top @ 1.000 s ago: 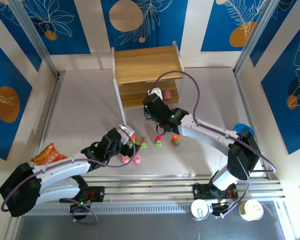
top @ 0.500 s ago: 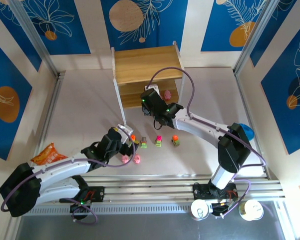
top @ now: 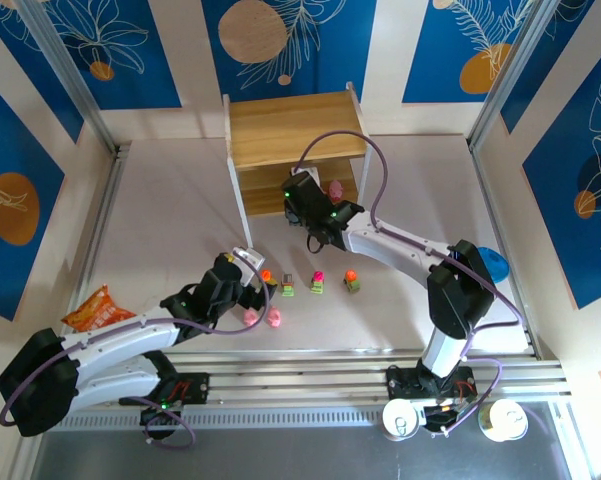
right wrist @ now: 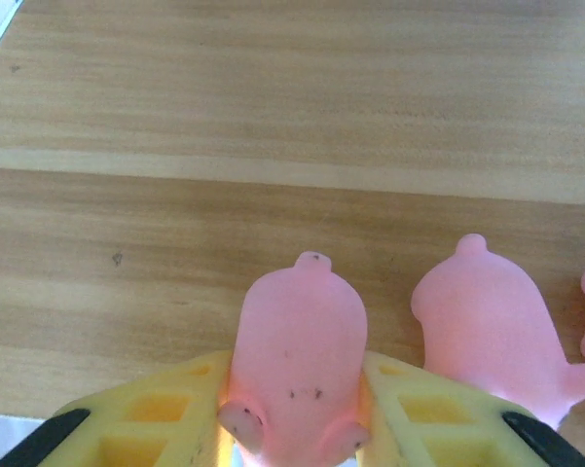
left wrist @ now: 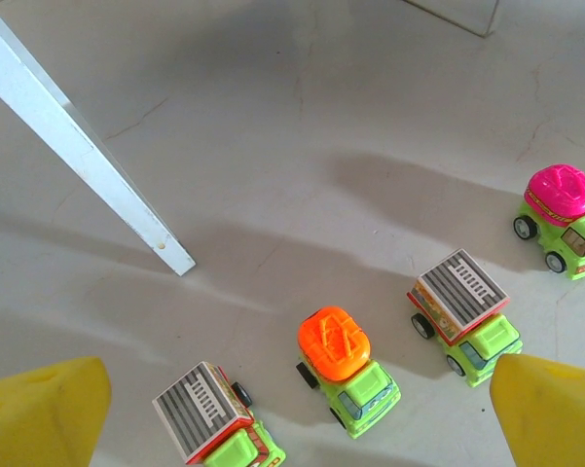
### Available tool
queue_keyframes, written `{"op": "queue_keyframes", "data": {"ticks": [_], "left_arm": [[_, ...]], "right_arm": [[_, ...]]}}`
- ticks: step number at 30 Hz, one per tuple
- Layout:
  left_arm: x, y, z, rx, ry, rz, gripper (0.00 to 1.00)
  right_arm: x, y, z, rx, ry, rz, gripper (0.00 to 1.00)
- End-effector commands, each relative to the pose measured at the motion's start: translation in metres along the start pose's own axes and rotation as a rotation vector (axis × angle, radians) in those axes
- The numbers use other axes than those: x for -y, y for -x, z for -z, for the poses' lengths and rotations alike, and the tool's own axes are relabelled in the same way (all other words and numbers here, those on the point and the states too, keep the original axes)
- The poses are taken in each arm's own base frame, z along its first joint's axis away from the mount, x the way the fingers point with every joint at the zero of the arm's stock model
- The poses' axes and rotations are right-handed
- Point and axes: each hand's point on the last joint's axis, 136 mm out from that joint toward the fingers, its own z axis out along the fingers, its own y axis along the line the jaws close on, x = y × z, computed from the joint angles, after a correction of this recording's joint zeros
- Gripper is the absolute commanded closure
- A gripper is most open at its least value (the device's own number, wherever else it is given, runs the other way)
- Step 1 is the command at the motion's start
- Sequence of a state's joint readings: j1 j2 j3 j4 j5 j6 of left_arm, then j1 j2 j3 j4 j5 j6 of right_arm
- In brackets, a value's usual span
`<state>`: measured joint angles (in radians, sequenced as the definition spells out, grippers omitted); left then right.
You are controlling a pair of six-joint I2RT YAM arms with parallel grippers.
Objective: Place and organize the plastic toys onto the shelf
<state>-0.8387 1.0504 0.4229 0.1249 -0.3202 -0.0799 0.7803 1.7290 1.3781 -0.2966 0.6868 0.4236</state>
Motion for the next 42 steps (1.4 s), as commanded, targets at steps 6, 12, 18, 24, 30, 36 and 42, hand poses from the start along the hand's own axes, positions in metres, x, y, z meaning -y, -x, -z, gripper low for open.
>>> {"op": "queue_keyframes", "data": {"ticks": [6,12,18,24,30,36,42], "left_arm": [[0.0,0.005,0.0,0.003,0.009,0.003,0.0],[0.002,0.005,-0.002,-0.001,0.002,0.001,0.0],[0.002,0.004,-0.002,-0.005,0.001,0.0,0.0],[0.002,0.005,-0.003,-0.005,0.001,-0.002,0.0],[0.001,0.006,-0.002,0.0,0.005,0.0,0.0],[0.0,0.005,-0.002,-0.001,0.013,0.006,0.0],[-0.003,0.004,-0.002,-0.005,0.027,0.009,0.0]], "right_arm": [[-0.006,0.019,-0.007,0.035,0.021,-0.007,0.65],[-0.005,0.017,-0.012,0.025,0.014,-0.001,0.64],[-0.003,0.015,-0.014,0.018,0.01,0.005,0.59],[-0.003,0.018,-0.009,0.028,0.014,0.009,0.56],[-0.004,0.021,0.005,0.047,0.025,0.009,0.55],[-0.004,0.021,0.023,0.067,0.03,0.009,0.52],[-0.003,0.017,0.036,0.071,0.034,0.008,0.51]]}}
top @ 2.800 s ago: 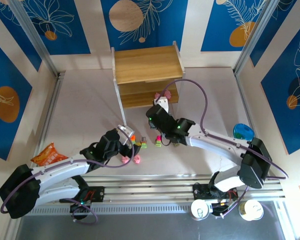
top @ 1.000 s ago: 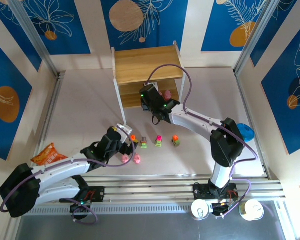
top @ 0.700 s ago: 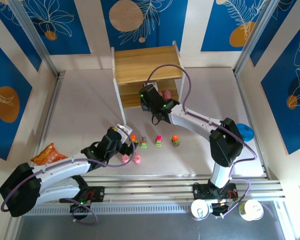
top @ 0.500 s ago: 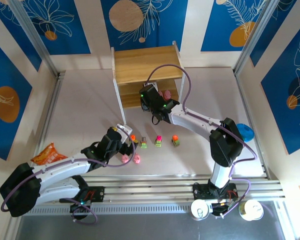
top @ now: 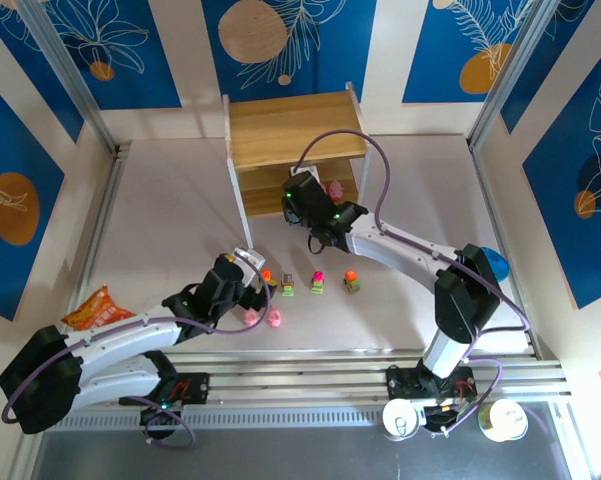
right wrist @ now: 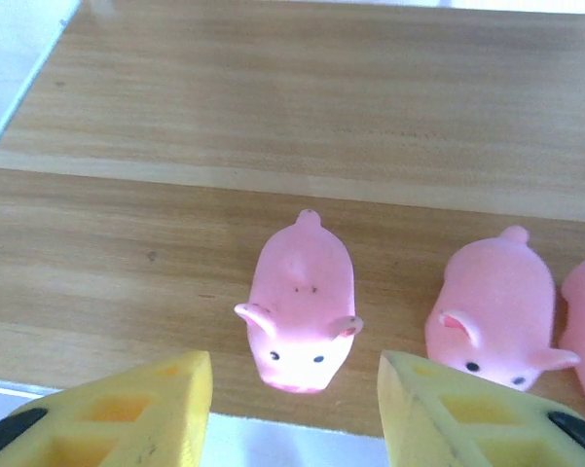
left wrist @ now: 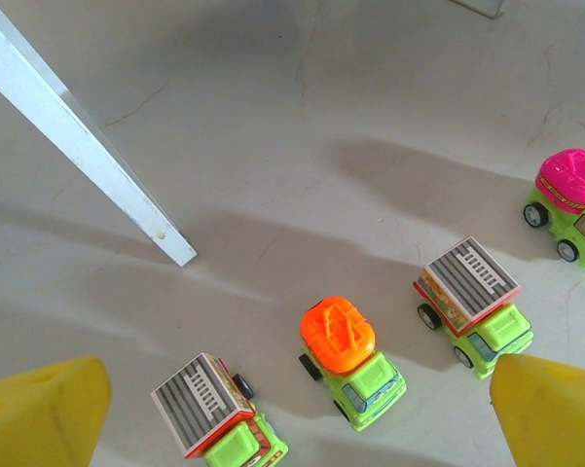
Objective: Place and organize the plastic toys onto the shelf
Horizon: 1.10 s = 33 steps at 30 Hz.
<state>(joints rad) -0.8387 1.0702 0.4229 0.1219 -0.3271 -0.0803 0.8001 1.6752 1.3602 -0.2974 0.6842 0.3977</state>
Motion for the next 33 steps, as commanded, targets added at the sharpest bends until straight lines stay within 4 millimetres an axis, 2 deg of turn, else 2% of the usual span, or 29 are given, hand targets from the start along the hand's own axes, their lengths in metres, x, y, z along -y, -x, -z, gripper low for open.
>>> {"op": "queue_keyframes", "data": {"ticks": [1,8,14,21,26,33], "left_arm": [[-0.003,0.01,0.002,0.017,0.02,0.016,0.0],[-0.01,0.008,0.002,0.011,0.051,0.039,0.0],[-0.024,0.003,0.004,0.002,0.072,0.105,0.0],[-0.042,-0.008,0.0,-0.042,0.09,0.193,0.0],[-0.05,-0.013,0.0,-0.053,0.107,0.224,0.0],[-0.059,-0.017,0.001,-0.056,0.122,0.264,0.01]], "right_arm": [[0.002,0.009,0.019,0.042,0.007,-0.015,0.51],[-0.002,-0.009,0.034,0.03,0.016,-0.013,0.51],[-0.012,-0.032,0.053,0.019,0.034,-0.006,0.52],[-0.031,-0.068,0.074,-0.009,0.054,0.008,0.52],[-0.038,-0.094,0.088,-0.039,0.056,-0.007,0.52],[-0.051,-0.136,0.098,-0.099,0.039,-0.005,0.52]]}}
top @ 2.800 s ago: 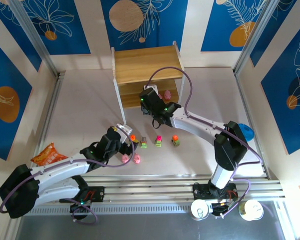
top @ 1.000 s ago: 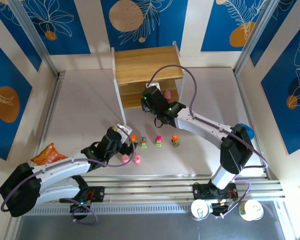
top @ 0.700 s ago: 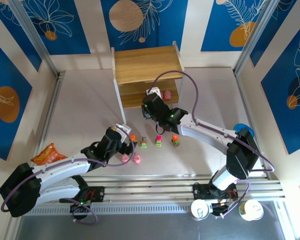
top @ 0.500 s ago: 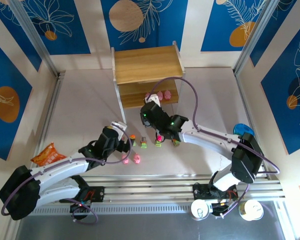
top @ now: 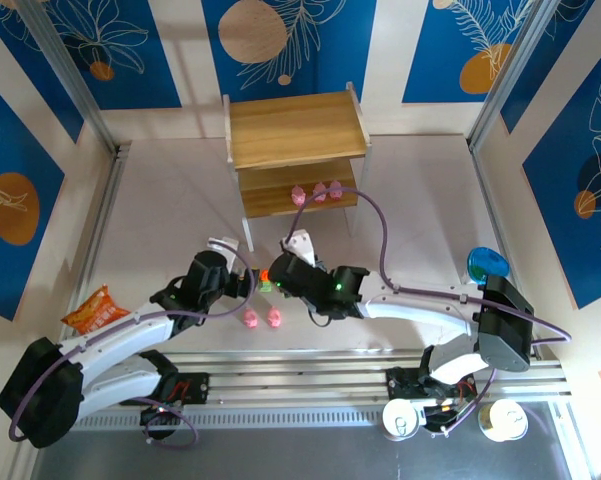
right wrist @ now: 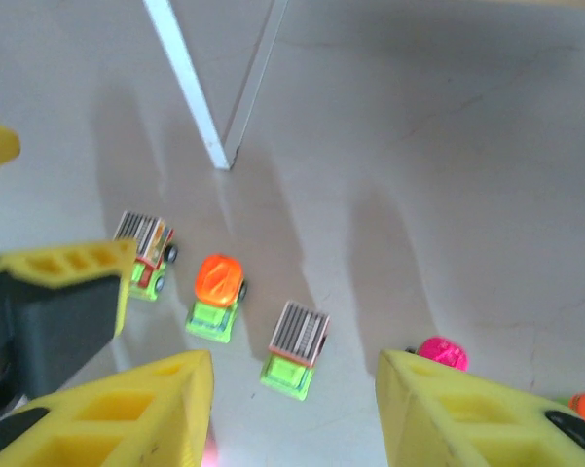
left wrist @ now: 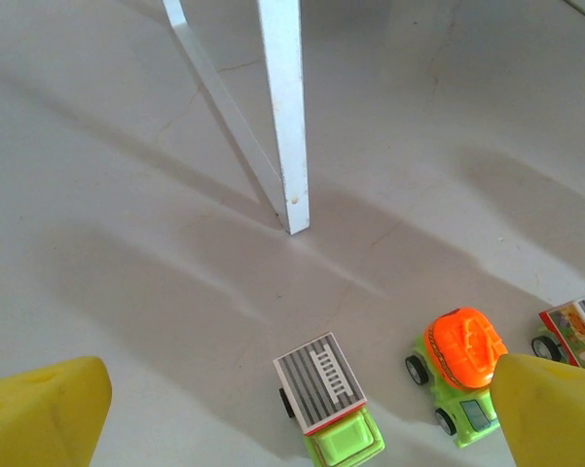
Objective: Place and organize the plastic toys onto the shelf
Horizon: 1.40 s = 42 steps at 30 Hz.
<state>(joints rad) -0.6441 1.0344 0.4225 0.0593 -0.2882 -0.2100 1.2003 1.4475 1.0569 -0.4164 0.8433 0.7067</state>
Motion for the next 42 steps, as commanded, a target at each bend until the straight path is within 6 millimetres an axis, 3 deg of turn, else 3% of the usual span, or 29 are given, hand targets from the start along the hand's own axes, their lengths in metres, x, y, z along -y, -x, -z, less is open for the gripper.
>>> {"op": "queue_keyframes", "data": {"ticks": [1,10,21,32,42], "left_arm": [[-0.005,-0.005,0.0,-0.02,0.0,0.036,0.01],[-0.01,-0.009,-0.003,-0.033,0.015,0.056,0.01],[-0.01,-0.009,-0.003,-0.032,0.013,0.061,0.01],[-0.009,-0.008,-0.003,-0.035,0.004,0.06,0.01],[-0.008,-0.01,-0.004,-0.04,0.0,0.059,0.01]], "right_arm": [[0.005,-0.021,0.001,-0.02,-0.049,-0.045,0.52],[-0.014,-0.059,0.006,-0.019,-0.086,-0.054,0.52],[-0.035,-0.098,-0.007,-0.084,-0.127,-0.057,0.46],[-0.067,-0.119,-0.021,-0.149,-0.073,-0.056,0.44],[-0.064,-0.128,-0.032,-0.182,-0.129,-0.068,0.41]]}}
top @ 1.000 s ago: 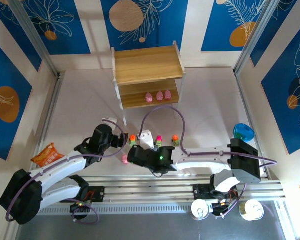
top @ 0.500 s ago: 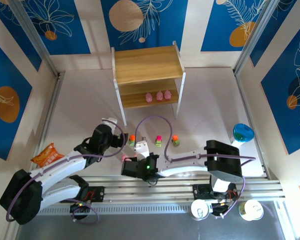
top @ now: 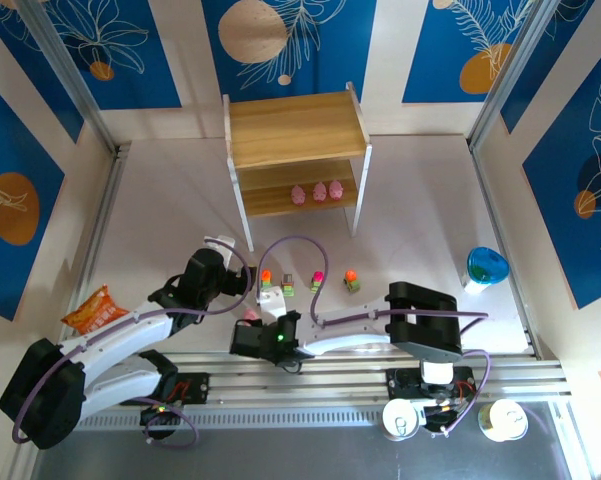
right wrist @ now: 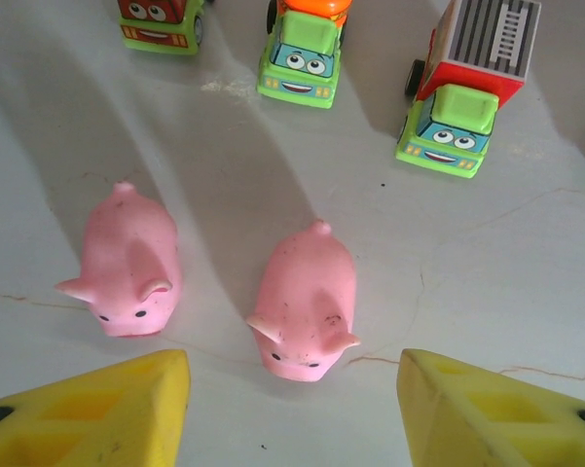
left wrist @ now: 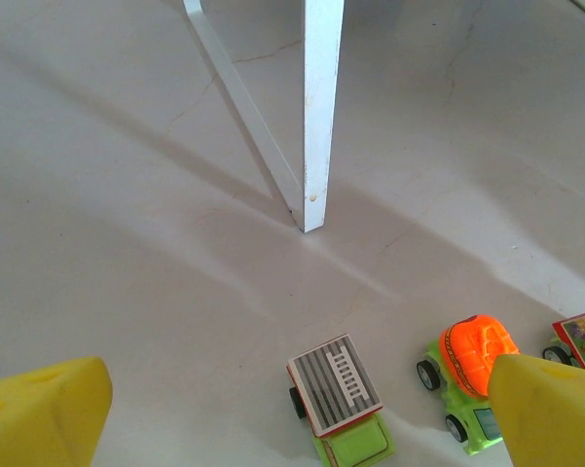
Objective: Place and organize the plastic toys onto the shelf
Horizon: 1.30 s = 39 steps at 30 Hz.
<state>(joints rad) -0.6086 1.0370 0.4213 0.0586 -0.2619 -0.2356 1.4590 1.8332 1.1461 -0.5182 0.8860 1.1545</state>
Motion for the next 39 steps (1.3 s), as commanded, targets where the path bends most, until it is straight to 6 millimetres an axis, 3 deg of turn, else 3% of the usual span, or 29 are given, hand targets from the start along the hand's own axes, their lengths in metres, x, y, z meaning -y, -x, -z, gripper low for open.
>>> {"op": "queue_keyframes", "data": {"ticks": [1,13,23,39], "left_arm": [[-0.002,-0.008,-0.002,-0.03,-0.002,0.014,0.01],[-0.001,-0.008,-0.002,-0.031,-0.006,0.014,0.01],[-0.001,-0.009,-0.002,-0.033,-0.01,0.013,0.02],[0.0,-0.01,-0.004,-0.039,-0.012,0.013,0.02]], "right_arm": [[0.002,0.002,-0.002,-0.006,-0.028,-0.041,0.41],[0.004,-0.001,-0.018,-0.033,-0.035,-0.057,0.41],[0.008,-0.005,-0.029,-0.05,-0.042,-0.061,0.49],[0.007,-0.011,-0.04,-0.07,-0.047,-0.052,0.52]]}}
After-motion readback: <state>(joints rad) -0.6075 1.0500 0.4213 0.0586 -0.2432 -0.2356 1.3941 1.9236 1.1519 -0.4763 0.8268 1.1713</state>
